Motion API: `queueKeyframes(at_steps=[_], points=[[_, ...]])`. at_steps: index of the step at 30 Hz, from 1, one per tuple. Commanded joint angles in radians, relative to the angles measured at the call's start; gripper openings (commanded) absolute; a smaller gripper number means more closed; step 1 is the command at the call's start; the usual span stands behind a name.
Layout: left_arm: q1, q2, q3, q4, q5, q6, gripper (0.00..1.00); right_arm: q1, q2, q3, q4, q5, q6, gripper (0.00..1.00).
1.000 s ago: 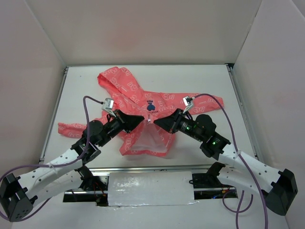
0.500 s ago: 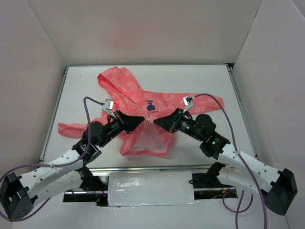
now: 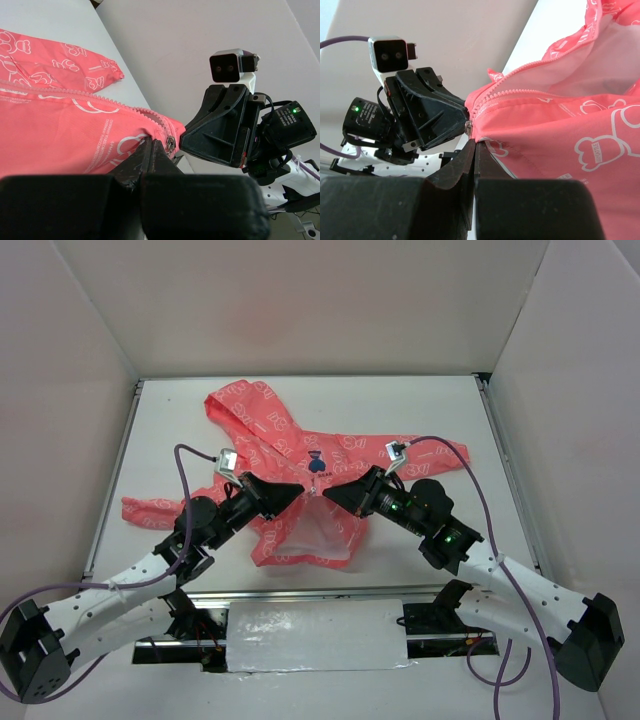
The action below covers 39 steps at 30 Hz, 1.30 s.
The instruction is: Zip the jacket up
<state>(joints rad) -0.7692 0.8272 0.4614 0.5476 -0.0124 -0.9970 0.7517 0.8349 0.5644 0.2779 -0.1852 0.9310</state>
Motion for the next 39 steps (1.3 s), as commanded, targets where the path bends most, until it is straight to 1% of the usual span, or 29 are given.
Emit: queueKeyframes(at_steps=[1,12,27,31,32,34,38,39], points=[[-0.005,-0.005,-0.003,0.1,0.034,-0.019,0.0,-0.006,-0.008,0.012,0.075,0.042,0.014,0.0],[-0.01,0.0,-0.009,0.115,0.046,-0.032,0.0,-0.008,-0.01,-0.012,0.09,0.082,0.054,0.0],[-0.042,0.021,-0.004,0.089,0.046,-0.023,0.0,-0.011,0.032,0.058,0.06,0.128,0.068,0.0],[-0.056,0.02,0.011,0.035,0.031,0.007,0.0,-0.012,0.021,0.077,0.053,0.13,0.063,0.0],[-0.059,0.02,0.02,-0.012,0.017,0.017,0.0,-0.011,0.014,0.083,0.046,0.127,0.058,0.0],[-0.062,0.027,0.039,-0.032,0.017,0.043,0.0,-0.012,0.012,0.117,0.005,0.128,0.052,0.0],[-0.081,0.056,0.08,-0.125,0.017,0.086,0.0,-0.011,0.055,0.207,-0.101,0.115,0.028,0.0],[-0.084,0.053,0.089,-0.153,-0.003,0.099,0.0,-0.011,0.059,0.219,-0.121,0.11,0.026,0.0]])
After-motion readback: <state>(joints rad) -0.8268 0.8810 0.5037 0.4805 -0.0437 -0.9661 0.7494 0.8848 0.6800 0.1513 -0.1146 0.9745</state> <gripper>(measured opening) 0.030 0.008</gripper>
